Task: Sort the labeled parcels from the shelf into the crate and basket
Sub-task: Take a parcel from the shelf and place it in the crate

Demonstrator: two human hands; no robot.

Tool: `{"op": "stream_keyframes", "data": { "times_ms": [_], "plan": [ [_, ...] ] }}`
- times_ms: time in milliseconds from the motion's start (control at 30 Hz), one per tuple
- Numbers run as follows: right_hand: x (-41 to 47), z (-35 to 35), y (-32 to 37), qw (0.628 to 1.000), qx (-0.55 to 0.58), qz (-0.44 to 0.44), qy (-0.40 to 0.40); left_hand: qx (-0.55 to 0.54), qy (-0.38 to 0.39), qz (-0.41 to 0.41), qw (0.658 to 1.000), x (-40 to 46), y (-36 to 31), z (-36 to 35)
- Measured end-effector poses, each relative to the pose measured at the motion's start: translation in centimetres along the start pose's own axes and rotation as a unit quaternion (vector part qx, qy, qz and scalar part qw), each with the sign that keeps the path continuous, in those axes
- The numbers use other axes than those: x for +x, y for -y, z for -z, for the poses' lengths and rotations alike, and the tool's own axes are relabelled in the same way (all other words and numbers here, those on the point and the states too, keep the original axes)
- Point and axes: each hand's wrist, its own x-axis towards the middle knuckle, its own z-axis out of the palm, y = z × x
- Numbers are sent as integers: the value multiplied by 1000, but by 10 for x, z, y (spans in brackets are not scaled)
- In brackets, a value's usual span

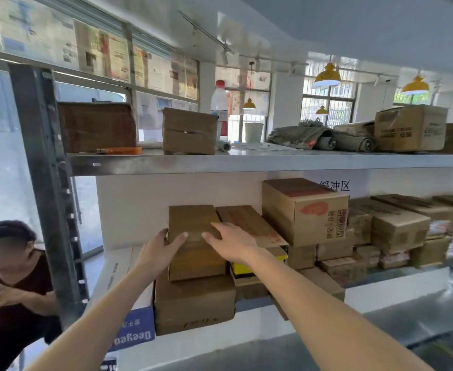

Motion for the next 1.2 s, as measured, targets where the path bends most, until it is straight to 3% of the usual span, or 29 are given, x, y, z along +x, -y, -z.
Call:
{"op": "stream_keyframes", "data": {
  "times_ms": [367, 567, 800, 1033, 1200],
  "plan": [
    [-17, -6, 11, 989, 125, -19, -78, -216, 8, 14, 976, -18, 7, 7],
    [-53, -2, 28, 968, 210, 7, -139, -251, -10, -2, 968, -53, 2, 20],
    [-118, 7, 35, 967, 201, 32, -154, -303, -18, -25, 952, -132, -14, 23],
    [-206, 36, 14, 949, 252, 60, -180, -375, -43, -31, 925, -209, -53, 16],
    [-269, 75, -21, 934, 273, 71, -220, -359, -15, -8, 933, -247, -94, 1]
  ]
}}
